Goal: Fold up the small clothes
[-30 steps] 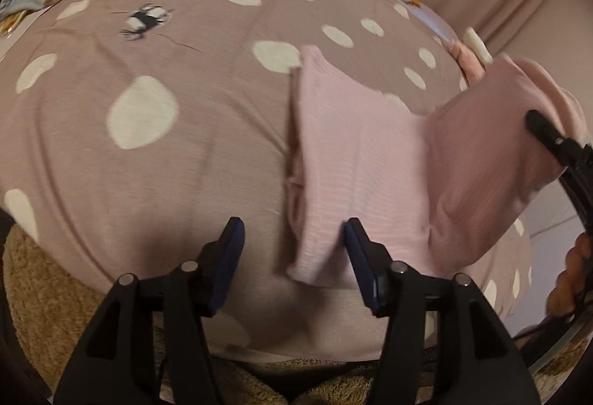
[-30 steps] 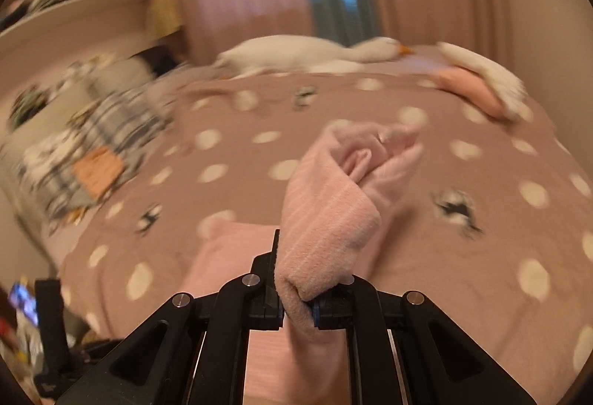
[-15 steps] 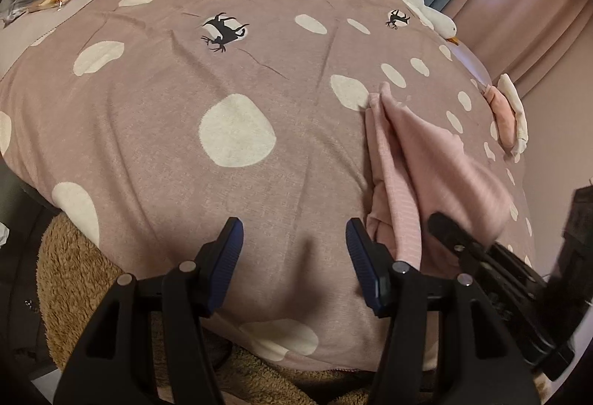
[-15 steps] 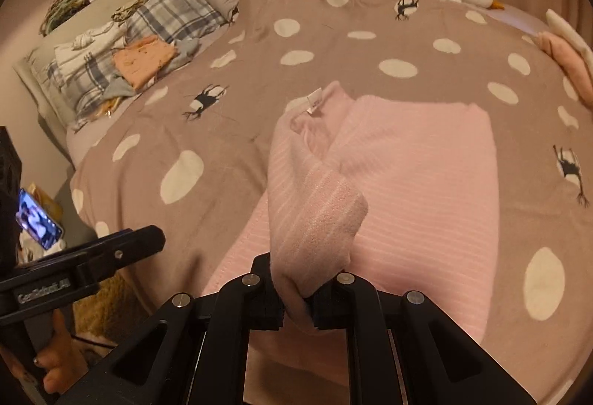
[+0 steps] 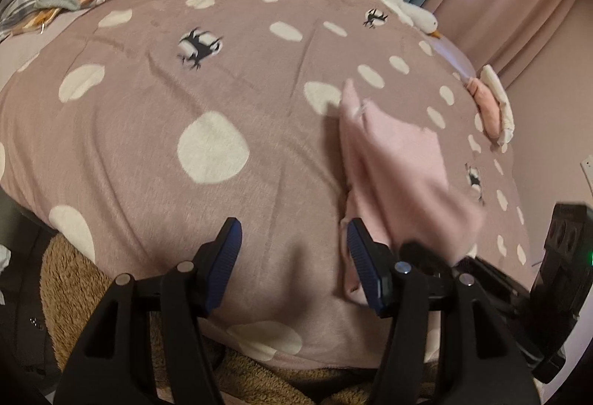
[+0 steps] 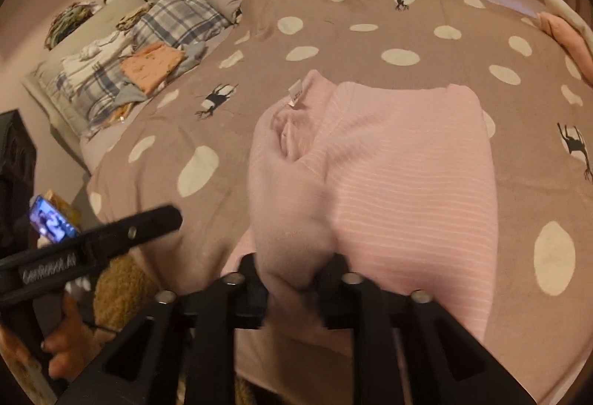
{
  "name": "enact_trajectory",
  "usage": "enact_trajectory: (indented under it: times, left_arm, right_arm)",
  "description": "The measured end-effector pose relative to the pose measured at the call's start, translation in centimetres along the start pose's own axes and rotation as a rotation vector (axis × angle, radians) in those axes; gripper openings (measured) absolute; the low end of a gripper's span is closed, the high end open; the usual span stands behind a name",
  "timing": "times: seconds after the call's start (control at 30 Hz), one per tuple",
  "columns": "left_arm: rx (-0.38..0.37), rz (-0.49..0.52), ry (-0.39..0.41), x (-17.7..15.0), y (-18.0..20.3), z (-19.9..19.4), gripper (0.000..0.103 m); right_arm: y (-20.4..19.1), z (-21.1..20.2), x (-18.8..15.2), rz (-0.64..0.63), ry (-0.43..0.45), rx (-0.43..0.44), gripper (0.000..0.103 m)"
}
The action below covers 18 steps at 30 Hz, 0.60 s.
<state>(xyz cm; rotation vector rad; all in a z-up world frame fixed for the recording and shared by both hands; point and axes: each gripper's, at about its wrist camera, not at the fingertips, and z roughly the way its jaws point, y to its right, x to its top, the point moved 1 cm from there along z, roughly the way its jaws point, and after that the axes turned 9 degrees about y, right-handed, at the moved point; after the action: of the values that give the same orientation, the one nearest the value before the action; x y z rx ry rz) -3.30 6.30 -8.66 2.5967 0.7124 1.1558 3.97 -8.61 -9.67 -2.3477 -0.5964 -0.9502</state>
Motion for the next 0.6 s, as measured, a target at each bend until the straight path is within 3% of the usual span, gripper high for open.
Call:
enact_trajectory:
  times: [0.07, 0.17, 0.3, 0.4, 0.6]
  left_arm:
    - [-0.021, 0.004, 0.021, 0.6, 0.4, -0.5, 0.063]
    - [-0.058, 0.028, 0.041, 1.3, 1.5, -1.0, 0.065]
    - [-0.142, 0.047, 0.018, 1.6, 3.0, -0.6, 0.065]
    - [-0.184, 0.060, -0.021, 1.2, 4.1, 0.4, 0.065]
    - [-0.151, 0.126, -0.150, -1.3, 5.0, 4.0, 0.063]
  right_arm:
    - [0.2, -1.1, 0.0, 0.012, 0.022, 0.023, 0.058]
    - [0.9, -3.5, 0.1, 0.039, 0.080, 0.041, 0.066]
    - [3.1, -4.5, -0.1, 0.080, 0.106, -0.081, 0.068]
    - [5.0, -3.3, -1.0, 0.132, 0.048, -0.175, 0.068]
    - [5.5, -1.7, -2.5, 0.123, -0.020, -0.206, 0.068]
